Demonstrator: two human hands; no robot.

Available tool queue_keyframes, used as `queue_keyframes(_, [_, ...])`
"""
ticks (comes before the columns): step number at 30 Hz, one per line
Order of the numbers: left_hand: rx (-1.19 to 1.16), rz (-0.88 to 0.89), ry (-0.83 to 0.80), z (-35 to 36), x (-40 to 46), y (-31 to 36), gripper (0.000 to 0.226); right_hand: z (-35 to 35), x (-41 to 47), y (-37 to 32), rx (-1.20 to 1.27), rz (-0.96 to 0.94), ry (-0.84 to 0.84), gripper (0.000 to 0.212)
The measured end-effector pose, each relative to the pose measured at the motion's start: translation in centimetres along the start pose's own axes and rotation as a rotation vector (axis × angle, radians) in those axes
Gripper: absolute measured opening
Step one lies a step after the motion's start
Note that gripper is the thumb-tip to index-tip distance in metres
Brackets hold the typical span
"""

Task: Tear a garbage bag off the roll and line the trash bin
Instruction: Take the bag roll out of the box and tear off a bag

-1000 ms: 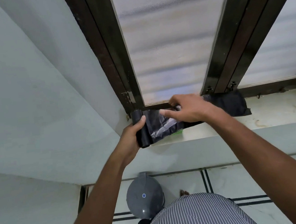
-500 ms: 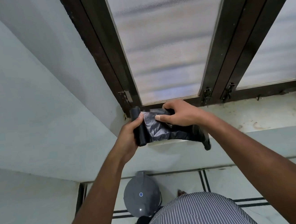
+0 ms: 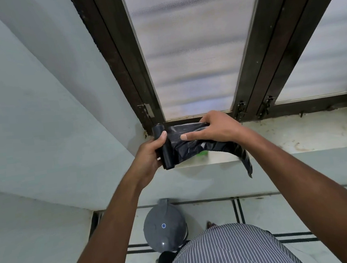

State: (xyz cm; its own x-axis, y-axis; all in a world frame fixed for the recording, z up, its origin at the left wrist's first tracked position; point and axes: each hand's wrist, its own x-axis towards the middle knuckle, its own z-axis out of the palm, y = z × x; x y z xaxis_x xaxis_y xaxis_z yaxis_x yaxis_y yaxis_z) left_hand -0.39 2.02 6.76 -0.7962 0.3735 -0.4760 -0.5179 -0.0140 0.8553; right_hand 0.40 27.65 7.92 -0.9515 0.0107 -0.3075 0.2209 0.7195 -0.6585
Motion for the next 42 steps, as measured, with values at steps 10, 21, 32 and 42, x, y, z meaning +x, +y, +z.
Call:
queue_keyframes(10, [-0.117, -0.011, 0.022, 0.3, -0.3, -0.4, 0.040, -1.5, -0.3, 0.3, -0.164, -0.034, -0.056, 0.073])
queue_keyframes(21, [-0.031, -0.004, 0.008, 0.4, -0.6, -0.9, 0.050, -0.2, 0.3, -0.1, -0.110, -0.124, -0.045, 0.047])
queue_keyframes(32, [0.005, 0.022, 0.073, 1.3, -0.4, -1.0, 0.044, 0.6, 0.3, -2.9, 0.053, -0.144, -0.124, 0.035])
queue_keyframes(42, [-0.071, 0.029, 0.038, 1.5, -0.7, -0.5, 0.034, -0.6, 0.5, -1.3, 0.004, -0.084, -0.301, 0.043])
